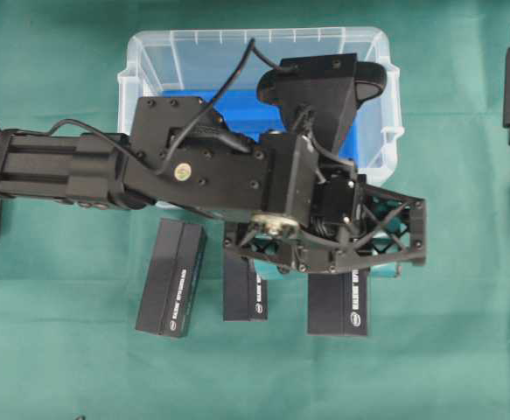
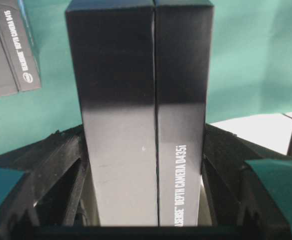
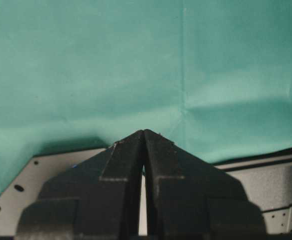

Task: Take the box out of the case with the left arm.
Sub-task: 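Carry the held box forward and lower it right of the middle box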

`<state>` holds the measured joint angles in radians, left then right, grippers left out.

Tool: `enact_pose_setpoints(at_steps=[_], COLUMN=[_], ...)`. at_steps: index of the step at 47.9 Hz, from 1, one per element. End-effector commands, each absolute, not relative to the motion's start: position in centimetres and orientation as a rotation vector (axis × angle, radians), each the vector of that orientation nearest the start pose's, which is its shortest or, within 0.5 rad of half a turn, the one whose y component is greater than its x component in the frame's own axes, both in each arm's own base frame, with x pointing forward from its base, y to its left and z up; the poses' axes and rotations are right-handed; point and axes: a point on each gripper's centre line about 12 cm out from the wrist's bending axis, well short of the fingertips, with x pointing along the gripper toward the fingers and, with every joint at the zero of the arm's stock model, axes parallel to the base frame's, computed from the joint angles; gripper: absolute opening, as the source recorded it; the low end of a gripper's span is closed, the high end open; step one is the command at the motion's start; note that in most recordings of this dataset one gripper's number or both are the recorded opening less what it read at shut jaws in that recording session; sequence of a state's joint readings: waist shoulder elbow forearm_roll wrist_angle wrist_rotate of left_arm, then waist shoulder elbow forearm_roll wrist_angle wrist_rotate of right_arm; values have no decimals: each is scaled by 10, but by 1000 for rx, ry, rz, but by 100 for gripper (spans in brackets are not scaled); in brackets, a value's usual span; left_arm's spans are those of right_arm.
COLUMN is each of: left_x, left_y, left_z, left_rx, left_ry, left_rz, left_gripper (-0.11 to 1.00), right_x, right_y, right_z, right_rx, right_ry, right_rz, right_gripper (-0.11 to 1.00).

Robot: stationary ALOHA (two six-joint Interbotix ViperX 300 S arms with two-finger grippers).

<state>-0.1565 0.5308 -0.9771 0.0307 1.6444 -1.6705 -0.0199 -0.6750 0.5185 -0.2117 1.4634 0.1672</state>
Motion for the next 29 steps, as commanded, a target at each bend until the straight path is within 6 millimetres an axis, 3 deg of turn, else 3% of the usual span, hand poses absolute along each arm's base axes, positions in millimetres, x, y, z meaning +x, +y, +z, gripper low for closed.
enact_pose_setpoints(at_steps=[1, 29], left_x=[502, 500], left_y=[-76, -74], left_z=[395, 393], left_rx=[-1359, -1356], left_ry=[932, 938], left_rz=[856, 867], left_gripper=[62, 62], right_x=[186, 186], right_y=[-29, -29], right_z=[338, 338], right_rx=[1, 1], right_ry=[1268, 1267], right_rz=[-295, -295], right_gripper=[1, 1])
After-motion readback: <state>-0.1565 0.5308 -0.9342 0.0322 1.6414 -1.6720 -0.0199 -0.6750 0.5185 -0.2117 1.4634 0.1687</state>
